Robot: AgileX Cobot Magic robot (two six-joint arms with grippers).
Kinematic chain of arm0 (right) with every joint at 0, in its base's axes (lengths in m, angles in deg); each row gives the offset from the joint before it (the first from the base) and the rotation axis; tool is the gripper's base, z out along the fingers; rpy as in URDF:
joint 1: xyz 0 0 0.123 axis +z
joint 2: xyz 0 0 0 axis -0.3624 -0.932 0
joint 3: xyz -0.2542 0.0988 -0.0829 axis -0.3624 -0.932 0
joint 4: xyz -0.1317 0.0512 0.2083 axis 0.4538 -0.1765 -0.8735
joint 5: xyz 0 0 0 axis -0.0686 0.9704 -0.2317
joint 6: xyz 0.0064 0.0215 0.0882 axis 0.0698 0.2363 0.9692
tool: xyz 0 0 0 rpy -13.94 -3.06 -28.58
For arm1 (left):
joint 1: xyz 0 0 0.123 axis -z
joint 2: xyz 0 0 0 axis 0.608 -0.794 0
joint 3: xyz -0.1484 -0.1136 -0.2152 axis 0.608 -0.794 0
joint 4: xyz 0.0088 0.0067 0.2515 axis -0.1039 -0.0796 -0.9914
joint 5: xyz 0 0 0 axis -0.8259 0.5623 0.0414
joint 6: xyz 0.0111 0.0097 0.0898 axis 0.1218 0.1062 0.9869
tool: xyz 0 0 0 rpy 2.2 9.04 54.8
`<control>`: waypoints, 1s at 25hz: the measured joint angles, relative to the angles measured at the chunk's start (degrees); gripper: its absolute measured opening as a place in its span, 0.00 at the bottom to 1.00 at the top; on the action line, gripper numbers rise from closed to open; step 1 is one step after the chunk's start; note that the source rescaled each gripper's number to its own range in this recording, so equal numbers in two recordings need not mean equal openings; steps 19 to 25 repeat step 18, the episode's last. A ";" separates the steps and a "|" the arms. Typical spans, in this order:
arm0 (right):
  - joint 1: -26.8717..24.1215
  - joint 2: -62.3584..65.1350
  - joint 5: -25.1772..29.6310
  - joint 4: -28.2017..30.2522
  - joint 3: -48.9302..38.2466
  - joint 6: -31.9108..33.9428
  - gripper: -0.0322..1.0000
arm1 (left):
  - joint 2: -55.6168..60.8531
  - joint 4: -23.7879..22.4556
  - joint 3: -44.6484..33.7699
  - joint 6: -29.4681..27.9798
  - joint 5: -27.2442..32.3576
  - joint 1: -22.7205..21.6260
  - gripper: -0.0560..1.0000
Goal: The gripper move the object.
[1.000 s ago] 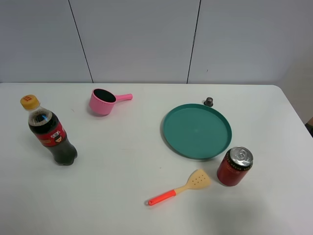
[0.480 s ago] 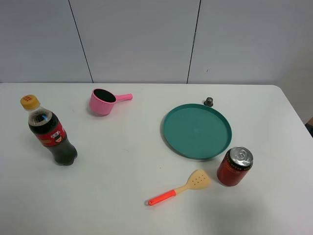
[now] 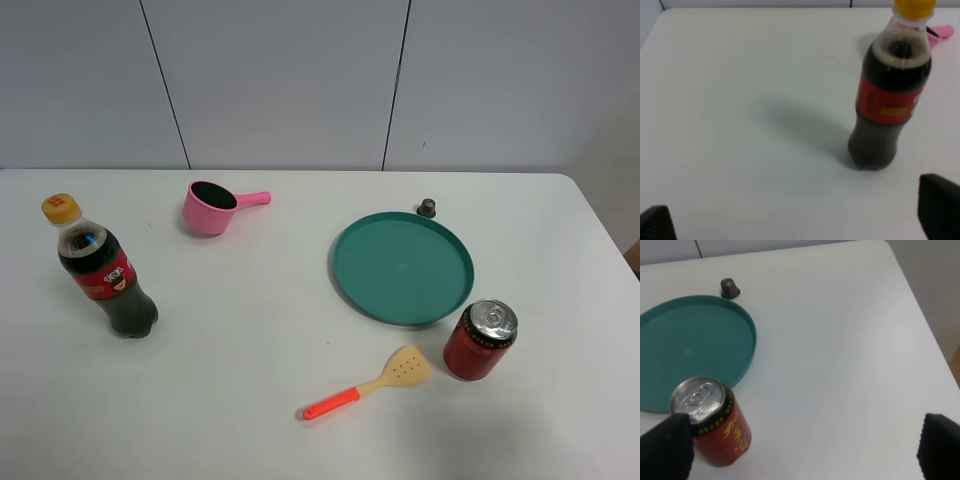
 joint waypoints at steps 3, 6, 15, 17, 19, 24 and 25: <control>0.00 0.00 0.00 0.00 0.00 0.00 1.00 | 0.00 0.00 0.00 0.05 -0.06 0.00 1.00; 0.00 0.00 0.00 0.00 0.00 0.00 1.00 | 0.00 0.00 0.00 0.05 -0.06 0.00 1.00; 0.00 0.00 0.00 0.00 0.00 0.00 1.00 | 0.00 0.00 0.00 0.05 -0.06 0.00 1.00; 0.00 0.00 0.00 0.00 0.00 0.00 1.00 | 0.00 0.00 0.00 0.05 -0.06 0.00 1.00; 0.00 0.00 0.00 0.00 0.00 0.00 1.00 | 0.00 0.00 0.00 0.05 -0.06 0.00 1.00; 0.00 0.00 0.00 0.00 0.00 0.00 1.00 | 0.00 0.00 0.00 0.05 -0.06 0.00 1.00; 0.00 0.00 0.00 0.00 0.00 0.00 1.00 | 0.00 0.00 0.00 0.05 -0.06 0.00 1.00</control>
